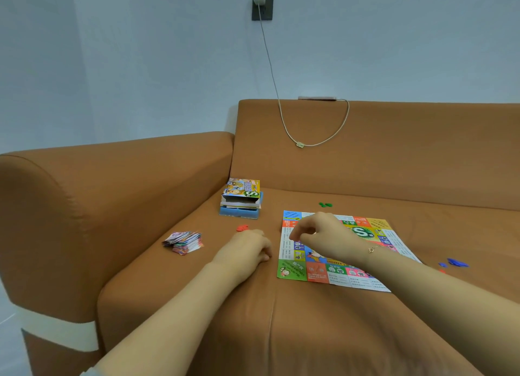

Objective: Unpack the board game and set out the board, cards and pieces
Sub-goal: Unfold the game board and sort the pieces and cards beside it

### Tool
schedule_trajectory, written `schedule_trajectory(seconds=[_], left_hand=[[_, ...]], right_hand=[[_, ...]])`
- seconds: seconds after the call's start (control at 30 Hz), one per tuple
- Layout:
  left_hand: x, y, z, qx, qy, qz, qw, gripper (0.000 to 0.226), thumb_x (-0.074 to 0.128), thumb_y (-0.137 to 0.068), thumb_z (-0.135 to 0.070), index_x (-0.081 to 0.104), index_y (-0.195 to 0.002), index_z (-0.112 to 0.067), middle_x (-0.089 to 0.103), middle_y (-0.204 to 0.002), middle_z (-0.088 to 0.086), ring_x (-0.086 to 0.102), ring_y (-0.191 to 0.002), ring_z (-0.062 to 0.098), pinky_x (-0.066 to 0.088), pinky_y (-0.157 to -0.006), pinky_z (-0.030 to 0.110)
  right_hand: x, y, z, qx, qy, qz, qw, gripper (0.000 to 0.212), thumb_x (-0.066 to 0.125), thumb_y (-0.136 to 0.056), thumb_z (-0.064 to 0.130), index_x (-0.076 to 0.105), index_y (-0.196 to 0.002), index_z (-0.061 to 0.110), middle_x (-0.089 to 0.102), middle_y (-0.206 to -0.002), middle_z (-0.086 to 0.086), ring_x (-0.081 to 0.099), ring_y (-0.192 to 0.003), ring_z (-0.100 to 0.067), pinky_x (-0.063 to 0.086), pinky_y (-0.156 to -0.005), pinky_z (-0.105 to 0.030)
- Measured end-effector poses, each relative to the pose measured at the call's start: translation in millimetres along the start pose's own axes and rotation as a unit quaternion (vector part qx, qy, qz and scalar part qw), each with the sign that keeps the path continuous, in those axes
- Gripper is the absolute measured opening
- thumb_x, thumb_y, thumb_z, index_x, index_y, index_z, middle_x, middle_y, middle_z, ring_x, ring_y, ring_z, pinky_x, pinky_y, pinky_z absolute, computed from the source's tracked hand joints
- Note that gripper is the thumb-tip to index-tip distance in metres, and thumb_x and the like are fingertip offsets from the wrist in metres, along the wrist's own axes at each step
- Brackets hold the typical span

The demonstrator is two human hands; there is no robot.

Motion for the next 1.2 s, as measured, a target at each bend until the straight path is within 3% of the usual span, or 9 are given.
schedule_trajectory(seconds=[0.07,0.23,0.53,0.67,0.8,0.93,1.0,1.13,1.2], left_hand=[[0.2,2.1,-2.0,-0.010,-0.020,-0.014,1.000,0.024,0.049,-0.094,-0.009,0.065,-0.110,-0.016,0.055,-0.111,0.004,0.055,-0.102,0.021,0.039,-0.077,0.024],[0.9,12.0,-2.0,-0.046,-0.093,-0.053,0.993,0.025,0.041,-0.088,0.004,0.058,-0.101,-0.008,0.052,-0.103,0.009,0.052,-0.098,0.026,0.043,-0.077,0.034],[0.4,12.1,-6.0,-0.052,-0.113,-0.040,0.991,0.021,0.041,-0.087,0.007,0.058,-0.092,-0.005,0.053,-0.102,0.012,0.053,-0.097,0.029,0.043,-0.074,0.035],[-3.6,13.3,1.1,-0.065,-0.048,-0.066,0.994,0.020,0.044,-0.090,-0.001,0.063,-0.094,-0.006,0.054,-0.094,0.008,0.056,-0.096,0.029,0.041,-0.073,0.033],[-21.8,22.3,24.6,-0.111,0.111,-0.130,0.979,0.020,0.058,-0.091,-0.015,0.072,-0.105,-0.015,0.069,-0.108,0.000,0.059,-0.102,0.015,0.041,-0.084,0.020],[-46.0,30.7,17.1,-0.108,0.195,-0.162,0.961,0.017,0.064,-0.088,-0.015,0.074,-0.101,-0.013,0.070,-0.090,-0.004,0.056,-0.081,0.003,0.044,-0.075,0.012],[-55.1,30.1,-5.8,-0.077,0.218,-0.153,0.961,0.016,0.065,-0.087,-0.015,0.075,-0.099,-0.014,0.065,-0.079,-0.009,0.055,-0.072,-0.003,0.041,-0.067,0.006],[-54.5,26.9,-68.3,-0.010,0.246,-0.101,0.964,0.017,0.067,-0.086,-0.016,0.075,-0.101,-0.015,0.072,-0.092,-0.005,0.063,-0.078,0.002,0.045,-0.069,0.008],[-48.3,26.5,-100.1,0.023,0.255,-0.073,0.964,0.016,0.068,-0.086,-0.015,0.075,-0.099,-0.012,0.072,-0.085,-0.001,0.063,-0.071,0.003,0.043,-0.065,0.007]], right_hand=[[-2.2,3.0,-2.1,0.003,-0.001,0.001,1.000,0.028,0.047,-0.087,0.004,0.071,-0.090,0.017,0.070,-0.091,-0.002,0.053,-0.057,-0.005,0.040,-0.049,-0.011],[-5.6,10.2,-0.7,0.002,0.015,0.009,1.000,0.028,0.047,-0.085,0.004,0.071,-0.090,0.017,0.067,-0.078,0.002,0.052,-0.052,-0.007,0.042,-0.053,-0.018],[-2.0,12.9,3.6,0.009,0.010,-0.004,1.000,0.026,0.048,-0.086,0.005,0.072,-0.090,0.016,0.060,-0.068,0.008,0.047,-0.048,-0.007,0.033,-0.042,-0.008],[-4.5,17.2,0.8,0.017,-0.002,-0.020,1.000,0.026,0.048,-0.084,0.004,0.072,-0.089,0.014,0.068,-0.077,-0.005,0.052,-0.056,-0.015,0.040,-0.049,-0.017],[-11.3,27.2,-4.2,0.023,0.007,-0.030,0.999,0.026,0.049,-0.085,0.005,0.073,-0.090,0.012,0.068,-0.078,-0.001,0.054,-0.059,-0.010,0.043,-0.057,-0.021],[-23.1,39.7,-11.8,0.023,0.003,-0.047,0.999,0.025,0.050,-0.084,0.006,0.071,-0.083,0.019,0.071,-0.083,-0.003,0.063,-0.071,-0.020,0.045,-0.059,-0.021],[-32.0,49.0,-17.4,0.027,-0.007,-0.060,0.998,0.026,0.050,-0.084,0.006,0.069,-0.079,0.023,0.070,-0.080,-0.001,0.063,-0.072,-0.020,0.044,-0.057,-0.020],[-46.9,74.8,-31.0,0.035,0.005,-0.059,0.998,0.024,0.054,-0.082,0.005,0.072,-0.085,0.020,0.072,-0.086,0.001,0.063,-0.077,-0.015,0.050,-0.070,-0.028],[-53.0,88.0,-38.8,0.037,0.018,-0.048,0.998,0.022,0.057,-0.081,0.003,0.072,-0.089,0.018,0.070,-0.085,0.004,0.061,-0.076,-0.007,0.049,-0.071,-0.019]])
Point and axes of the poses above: each hand's wrist, its own y-axis away from the middle knuckle, its own x-axis out of the palm, z = x × y, the point moved 9 cm from there along -y, towards the middle knuckle
